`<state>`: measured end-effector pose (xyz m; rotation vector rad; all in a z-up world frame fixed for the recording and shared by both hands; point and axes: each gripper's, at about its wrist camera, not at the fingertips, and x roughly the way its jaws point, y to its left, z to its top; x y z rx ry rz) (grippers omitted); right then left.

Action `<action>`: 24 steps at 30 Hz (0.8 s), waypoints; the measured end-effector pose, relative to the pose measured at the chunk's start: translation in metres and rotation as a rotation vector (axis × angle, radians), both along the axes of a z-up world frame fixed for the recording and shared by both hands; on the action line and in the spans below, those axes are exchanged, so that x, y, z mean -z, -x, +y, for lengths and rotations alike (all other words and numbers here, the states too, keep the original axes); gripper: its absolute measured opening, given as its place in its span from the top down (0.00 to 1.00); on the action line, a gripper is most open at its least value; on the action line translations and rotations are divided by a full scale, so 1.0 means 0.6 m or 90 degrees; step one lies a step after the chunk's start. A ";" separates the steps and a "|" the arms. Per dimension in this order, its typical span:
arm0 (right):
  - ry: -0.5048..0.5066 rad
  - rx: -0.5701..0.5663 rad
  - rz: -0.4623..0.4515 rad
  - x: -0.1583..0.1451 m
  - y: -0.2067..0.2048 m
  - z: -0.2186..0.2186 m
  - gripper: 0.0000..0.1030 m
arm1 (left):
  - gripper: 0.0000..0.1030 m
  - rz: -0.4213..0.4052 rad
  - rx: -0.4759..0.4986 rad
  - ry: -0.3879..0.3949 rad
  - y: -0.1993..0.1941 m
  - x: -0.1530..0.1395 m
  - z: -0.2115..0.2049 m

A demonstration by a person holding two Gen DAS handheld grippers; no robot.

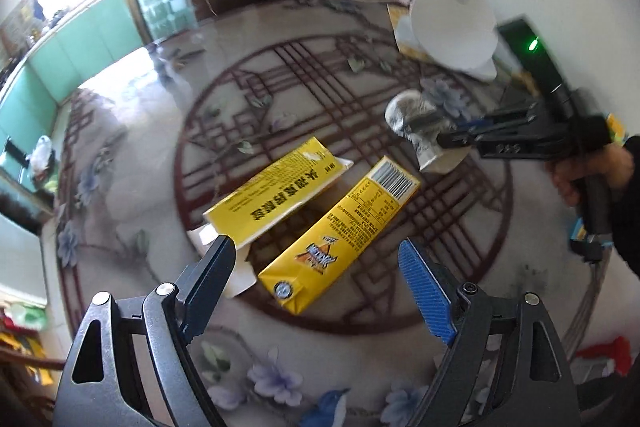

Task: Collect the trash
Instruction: 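Grasp yellow juice carton with left tool while right tool grasps printed paper cup, then carry juice carton and paper cup over red bucket and open both tools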

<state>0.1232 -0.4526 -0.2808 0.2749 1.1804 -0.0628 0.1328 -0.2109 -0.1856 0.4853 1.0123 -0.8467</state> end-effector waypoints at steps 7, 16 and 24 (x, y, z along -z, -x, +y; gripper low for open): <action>-0.018 0.023 -0.024 -0.010 -0.002 -0.014 0.86 | 0.20 0.034 0.065 -0.088 0.008 0.069 -0.059; 0.012 -0.011 -0.033 -0.022 -0.034 0.011 0.85 | 0.65 0.066 0.054 -0.055 0.025 0.071 -0.041; 0.092 -0.039 -0.055 -0.067 -0.036 0.042 0.85 | 0.65 0.078 -0.034 0.069 0.040 -0.006 0.034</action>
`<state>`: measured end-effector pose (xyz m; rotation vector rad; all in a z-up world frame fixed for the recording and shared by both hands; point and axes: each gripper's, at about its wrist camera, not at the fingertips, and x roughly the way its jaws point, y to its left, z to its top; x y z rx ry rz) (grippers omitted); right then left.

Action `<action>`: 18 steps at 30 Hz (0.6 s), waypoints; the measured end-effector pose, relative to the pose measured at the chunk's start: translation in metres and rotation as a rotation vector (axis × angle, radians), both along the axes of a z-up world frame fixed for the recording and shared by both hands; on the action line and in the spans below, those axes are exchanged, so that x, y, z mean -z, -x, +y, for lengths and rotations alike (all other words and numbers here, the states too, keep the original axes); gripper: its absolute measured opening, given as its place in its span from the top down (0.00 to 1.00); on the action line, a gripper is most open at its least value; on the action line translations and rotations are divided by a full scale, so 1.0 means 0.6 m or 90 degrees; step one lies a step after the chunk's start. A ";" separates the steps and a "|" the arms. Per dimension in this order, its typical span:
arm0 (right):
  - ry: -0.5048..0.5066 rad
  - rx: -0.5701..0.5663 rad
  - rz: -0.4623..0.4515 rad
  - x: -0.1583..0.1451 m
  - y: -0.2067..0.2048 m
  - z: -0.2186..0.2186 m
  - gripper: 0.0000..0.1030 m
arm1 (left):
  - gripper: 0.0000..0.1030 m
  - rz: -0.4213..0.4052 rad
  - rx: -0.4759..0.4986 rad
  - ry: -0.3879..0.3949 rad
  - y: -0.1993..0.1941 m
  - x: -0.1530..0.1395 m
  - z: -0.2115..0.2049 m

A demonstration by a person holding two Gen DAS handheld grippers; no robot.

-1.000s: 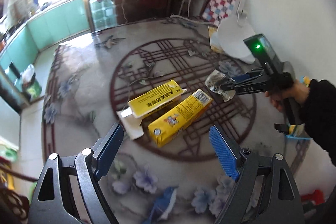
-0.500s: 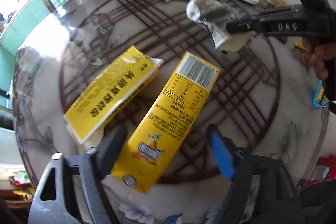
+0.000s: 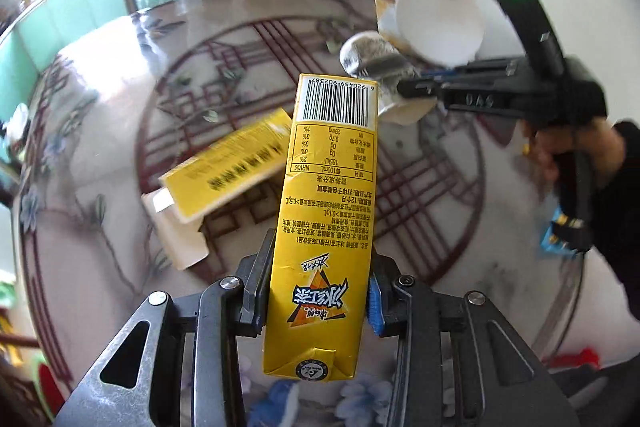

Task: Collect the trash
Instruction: 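Carry juice carton and paper cup over red bucket and open both tools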

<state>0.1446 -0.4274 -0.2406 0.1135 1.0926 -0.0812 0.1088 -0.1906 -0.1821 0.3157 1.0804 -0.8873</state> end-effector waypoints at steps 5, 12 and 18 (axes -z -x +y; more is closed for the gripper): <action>0.039 -0.026 -0.025 -0.039 0.003 0.025 0.85 | 0.65 0.004 -0.049 0.032 -0.004 -0.018 0.030; 0.048 -0.044 -0.053 -0.083 0.007 0.061 0.85 | 0.65 0.017 -0.131 0.061 -0.018 -0.029 0.079; 0.045 -0.062 -0.081 -0.119 0.013 0.112 0.85 | 0.65 0.020 -0.204 0.089 -0.017 -0.042 0.141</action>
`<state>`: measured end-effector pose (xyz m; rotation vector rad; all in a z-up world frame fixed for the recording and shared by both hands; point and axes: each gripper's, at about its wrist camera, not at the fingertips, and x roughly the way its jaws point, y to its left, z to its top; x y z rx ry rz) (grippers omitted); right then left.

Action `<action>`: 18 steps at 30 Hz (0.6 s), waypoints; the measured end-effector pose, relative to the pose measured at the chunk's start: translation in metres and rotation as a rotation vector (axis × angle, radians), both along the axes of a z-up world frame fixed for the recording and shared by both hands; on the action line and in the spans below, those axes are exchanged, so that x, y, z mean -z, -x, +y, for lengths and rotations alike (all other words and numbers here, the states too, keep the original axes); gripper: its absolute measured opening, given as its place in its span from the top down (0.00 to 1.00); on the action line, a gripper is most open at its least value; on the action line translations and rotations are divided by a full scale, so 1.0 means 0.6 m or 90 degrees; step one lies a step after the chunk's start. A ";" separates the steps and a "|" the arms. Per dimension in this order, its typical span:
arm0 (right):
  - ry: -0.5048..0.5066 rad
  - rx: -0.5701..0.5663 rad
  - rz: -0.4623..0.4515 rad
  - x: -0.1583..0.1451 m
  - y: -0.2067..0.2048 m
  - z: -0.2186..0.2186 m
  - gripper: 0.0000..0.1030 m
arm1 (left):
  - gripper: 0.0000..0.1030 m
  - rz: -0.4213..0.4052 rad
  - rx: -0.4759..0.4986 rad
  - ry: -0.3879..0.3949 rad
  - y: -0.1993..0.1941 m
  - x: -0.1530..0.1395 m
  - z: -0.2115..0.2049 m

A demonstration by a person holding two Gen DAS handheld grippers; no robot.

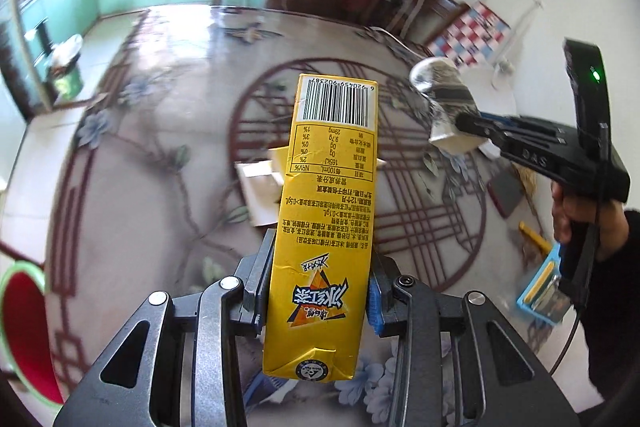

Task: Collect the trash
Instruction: 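Carry juice carton and paper cup over red bucket and open both tools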

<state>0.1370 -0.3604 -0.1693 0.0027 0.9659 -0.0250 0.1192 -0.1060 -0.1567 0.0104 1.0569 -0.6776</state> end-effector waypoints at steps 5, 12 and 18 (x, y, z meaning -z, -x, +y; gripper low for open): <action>-0.009 -0.032 -0.008 -0.015 -0.003 0.063 0.85 | 0.65 0.010 -0.058 0.010 -0.003 0.001 0.060; -0.013 -0.104 -0.003 -0.016 -0.015 0.186 0.85 | 0.65 0.018 -0.135 0.018 0.005 0.005 0.165; -0.036 -0.154 -0.004 -0.017 -0.021 0.306 0.85 | 0.65 0.022 -0.210 0.022 0.010 0.014 0.269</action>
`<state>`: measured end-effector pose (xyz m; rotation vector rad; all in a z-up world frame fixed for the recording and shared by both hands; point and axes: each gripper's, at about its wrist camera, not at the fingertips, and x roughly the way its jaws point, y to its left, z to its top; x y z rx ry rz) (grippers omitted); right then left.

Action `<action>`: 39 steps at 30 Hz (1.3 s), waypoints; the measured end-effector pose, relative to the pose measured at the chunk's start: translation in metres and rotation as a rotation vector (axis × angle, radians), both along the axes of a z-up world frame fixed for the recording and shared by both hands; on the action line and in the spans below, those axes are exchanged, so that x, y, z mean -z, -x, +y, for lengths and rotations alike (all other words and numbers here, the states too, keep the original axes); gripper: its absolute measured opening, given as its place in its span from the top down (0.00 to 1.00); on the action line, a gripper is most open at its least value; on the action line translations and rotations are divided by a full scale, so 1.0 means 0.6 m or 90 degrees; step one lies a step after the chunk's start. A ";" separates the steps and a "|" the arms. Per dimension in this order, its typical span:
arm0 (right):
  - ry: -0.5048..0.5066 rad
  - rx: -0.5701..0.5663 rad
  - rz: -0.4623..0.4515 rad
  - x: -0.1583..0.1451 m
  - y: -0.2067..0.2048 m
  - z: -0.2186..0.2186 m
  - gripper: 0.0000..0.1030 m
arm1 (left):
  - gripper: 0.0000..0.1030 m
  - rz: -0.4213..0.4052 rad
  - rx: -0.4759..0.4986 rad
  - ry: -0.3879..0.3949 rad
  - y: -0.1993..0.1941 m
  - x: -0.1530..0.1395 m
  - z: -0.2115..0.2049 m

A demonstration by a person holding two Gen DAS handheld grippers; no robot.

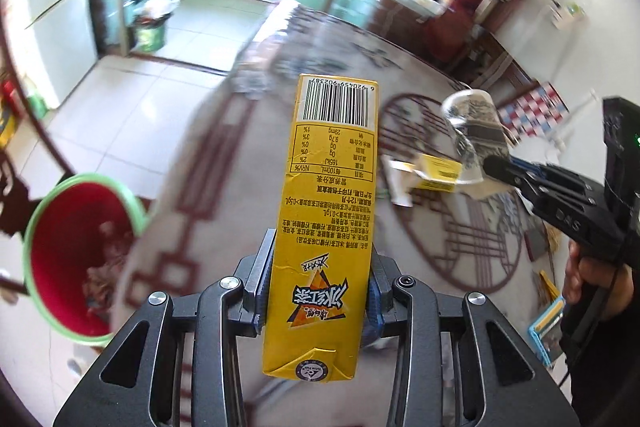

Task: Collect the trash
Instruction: 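Carry juice carton and paper cup over red bucket and open both tools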

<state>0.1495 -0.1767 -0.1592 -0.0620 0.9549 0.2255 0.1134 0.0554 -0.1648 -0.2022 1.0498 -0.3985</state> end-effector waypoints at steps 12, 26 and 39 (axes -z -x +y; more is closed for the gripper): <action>-0.030 -0.103 0.031 0.033 -0.019 0.282 0.85 | 0.65 0.043 -0.146 -0.016 -0.011 0.040 0.228; -0.021 -0.160 0.081 0.086 -0.067 0.480 0.85 | 0.65 0.101 -0.205 -0.020 -0.039 0.106 0.383; -0.017 -0.187 0.125 0.126 -0.093 0.552 0.85 | 0.65 0.142 -0.206 -0.023 -0.052 0.139 0.421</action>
